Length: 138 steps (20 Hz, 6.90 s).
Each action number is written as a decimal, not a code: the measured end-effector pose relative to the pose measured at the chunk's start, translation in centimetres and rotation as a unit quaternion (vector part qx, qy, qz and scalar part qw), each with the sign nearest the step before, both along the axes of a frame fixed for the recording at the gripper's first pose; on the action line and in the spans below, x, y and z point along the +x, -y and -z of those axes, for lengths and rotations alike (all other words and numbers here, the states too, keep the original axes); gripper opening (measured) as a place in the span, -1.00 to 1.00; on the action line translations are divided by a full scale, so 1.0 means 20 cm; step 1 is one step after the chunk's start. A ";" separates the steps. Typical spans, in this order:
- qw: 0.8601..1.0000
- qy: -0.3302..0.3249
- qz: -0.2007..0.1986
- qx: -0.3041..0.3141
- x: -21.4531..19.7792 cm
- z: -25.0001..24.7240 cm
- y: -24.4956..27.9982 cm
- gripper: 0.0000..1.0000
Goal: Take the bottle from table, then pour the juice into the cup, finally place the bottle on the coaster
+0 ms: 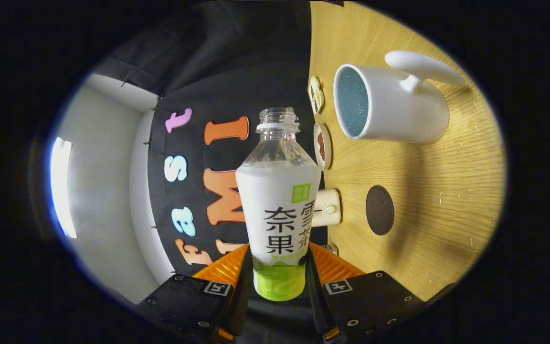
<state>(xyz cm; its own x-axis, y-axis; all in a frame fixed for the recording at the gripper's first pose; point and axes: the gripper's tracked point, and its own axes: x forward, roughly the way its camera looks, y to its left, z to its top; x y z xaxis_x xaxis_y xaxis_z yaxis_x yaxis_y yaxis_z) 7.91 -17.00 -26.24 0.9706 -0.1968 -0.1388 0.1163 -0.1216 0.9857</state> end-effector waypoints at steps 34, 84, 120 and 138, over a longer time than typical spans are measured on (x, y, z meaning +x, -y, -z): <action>0.996 0.016 0.040 0.083 0.02 0.02 0.11 0.13; 0.954 0.148 0.108 0.238 0.05 -0.24 0.24 0.13; 0.722 -0.209 -0.160 -0.640 0.26 0.20 0.07 0.13; 0.634 -0.273 -0.210 -0.693 0.40 0.45 0.03 0.16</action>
